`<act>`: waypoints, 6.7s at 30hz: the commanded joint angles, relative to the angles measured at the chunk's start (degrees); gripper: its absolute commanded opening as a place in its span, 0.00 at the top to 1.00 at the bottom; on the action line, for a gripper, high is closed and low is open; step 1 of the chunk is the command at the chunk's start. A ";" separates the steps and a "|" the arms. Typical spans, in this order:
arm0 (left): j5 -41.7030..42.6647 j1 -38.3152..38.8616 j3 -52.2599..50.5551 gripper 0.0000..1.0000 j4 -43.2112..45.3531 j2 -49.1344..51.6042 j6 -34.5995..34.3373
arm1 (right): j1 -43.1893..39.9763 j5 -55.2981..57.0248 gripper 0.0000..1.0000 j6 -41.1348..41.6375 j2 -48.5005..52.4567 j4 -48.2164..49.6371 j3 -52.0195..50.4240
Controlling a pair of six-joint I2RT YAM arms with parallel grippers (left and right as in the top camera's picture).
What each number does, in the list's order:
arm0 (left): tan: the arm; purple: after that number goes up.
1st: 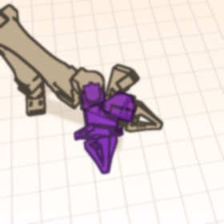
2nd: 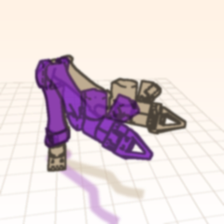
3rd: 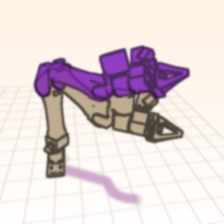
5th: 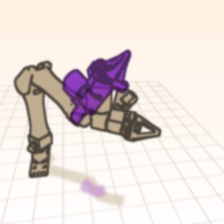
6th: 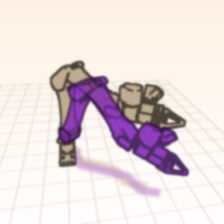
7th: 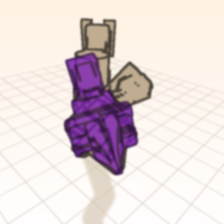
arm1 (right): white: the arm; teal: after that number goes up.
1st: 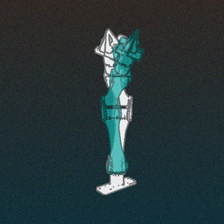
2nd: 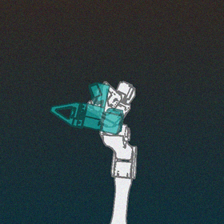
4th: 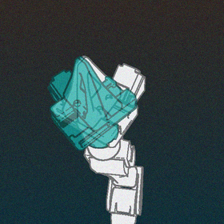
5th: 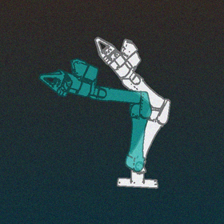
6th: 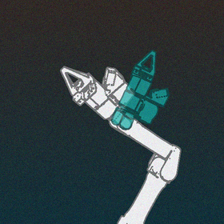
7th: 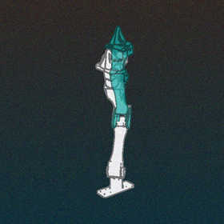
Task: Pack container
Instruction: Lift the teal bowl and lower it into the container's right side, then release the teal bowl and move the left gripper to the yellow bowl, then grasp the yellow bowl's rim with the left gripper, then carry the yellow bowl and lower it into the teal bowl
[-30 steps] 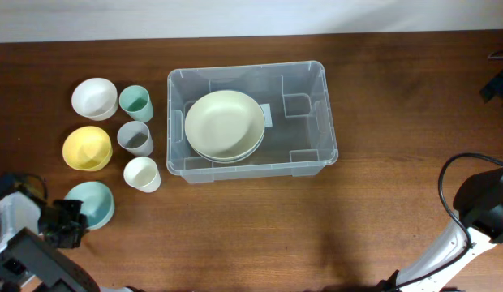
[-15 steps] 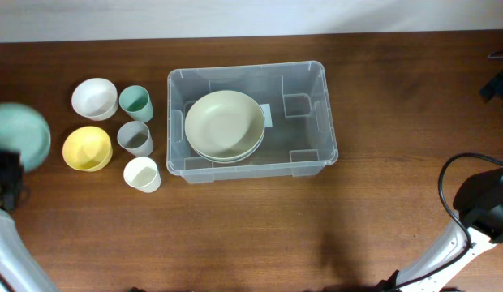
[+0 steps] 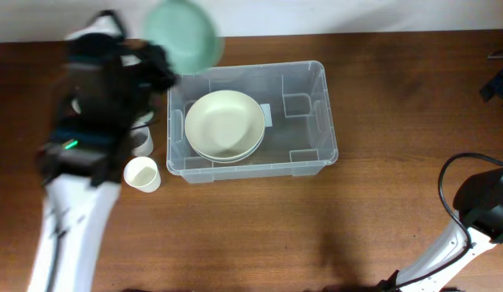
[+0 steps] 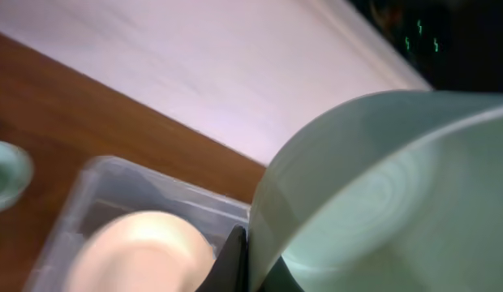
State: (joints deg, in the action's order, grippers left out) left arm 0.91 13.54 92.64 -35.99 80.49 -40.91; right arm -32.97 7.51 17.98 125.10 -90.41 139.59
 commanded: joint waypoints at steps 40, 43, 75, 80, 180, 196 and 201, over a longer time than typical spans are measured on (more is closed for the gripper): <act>-3.56 17.44 0.42 0.95 8.31 37.62 12.35 | -0.44 0.70 0.01 0.26 0.76 0.02 -0.20; -3.06 17.44 0.42 0.94 8.31 38.56 12.35 | -0.44 0.70 0.01 0.26 0.76 0.02 -0.20; -6.80 12.15 33.09 0.01 -12.85 40.13 24.52 | -0.44 0.70 0.01 0.26 0.76 0.02 -0.20; -15.37 2.78 48.50 0.01 -32.46 40.13 22.10 | -0.44 0.70 0.01 0.26 0.76 0.02 -0.20; 10.12 -15.61 37.16 0.99 -31.95 25.14 7.10 | -0.44 0.70 0.01 0.26 0.76 0.02 -0.20; -0.94 16.37 37.16 0.99 -19.34 47.17 7.56 | -0.44 0.70 0.01 0.26 0.76 0.02 -0.20; -0.92 16.28 37.16 0.98 -19.54 51.21 7.56 | -0.44 0.70 0.01 0.26 0.76 0.02 -0.20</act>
State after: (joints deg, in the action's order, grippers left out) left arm 1.34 30.39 129.73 -55.81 130.04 -34.26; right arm -32.99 7.53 17.98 125.10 -90.39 139.59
